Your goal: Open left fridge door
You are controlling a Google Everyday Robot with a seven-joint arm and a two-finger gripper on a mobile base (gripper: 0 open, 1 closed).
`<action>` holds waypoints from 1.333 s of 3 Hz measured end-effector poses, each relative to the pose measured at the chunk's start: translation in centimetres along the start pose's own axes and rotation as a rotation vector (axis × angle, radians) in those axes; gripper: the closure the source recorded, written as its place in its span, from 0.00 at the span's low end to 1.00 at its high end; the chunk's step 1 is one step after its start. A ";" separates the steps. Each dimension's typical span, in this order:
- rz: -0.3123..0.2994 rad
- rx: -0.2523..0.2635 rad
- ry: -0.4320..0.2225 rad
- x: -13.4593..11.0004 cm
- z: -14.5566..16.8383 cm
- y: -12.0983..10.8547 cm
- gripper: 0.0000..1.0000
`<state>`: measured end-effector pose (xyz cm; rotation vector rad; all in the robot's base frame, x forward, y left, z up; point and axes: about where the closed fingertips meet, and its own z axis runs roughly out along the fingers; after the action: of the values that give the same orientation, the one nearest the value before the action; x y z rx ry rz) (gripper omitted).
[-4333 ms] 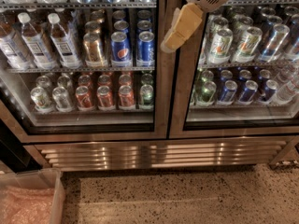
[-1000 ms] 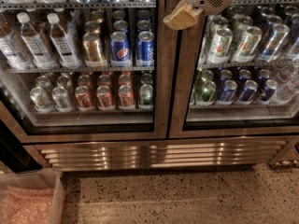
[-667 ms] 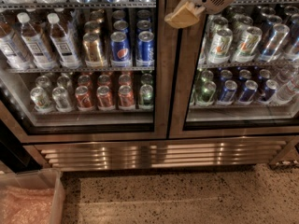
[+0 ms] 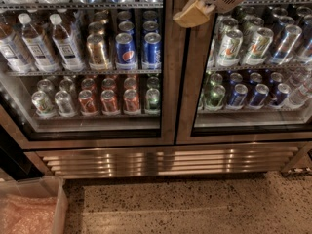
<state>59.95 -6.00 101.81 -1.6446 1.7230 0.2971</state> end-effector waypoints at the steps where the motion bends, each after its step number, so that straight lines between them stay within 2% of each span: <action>1: 0.009 0.004 -0.003 0.0 -0.1 -0.1 1.00; 3: 0.009 0.003 -0.003 -0.2 -0.5 -0.3 1.00; 4: 0.031 0.036 -0.001 0.0 -1.0 0.6 1.00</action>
Offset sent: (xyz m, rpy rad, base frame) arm -0.1644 -0.0762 -0.0006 0.2564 0.0774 -0.3205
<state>59.07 -6.57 102.31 -1.5932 1.7440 0.2805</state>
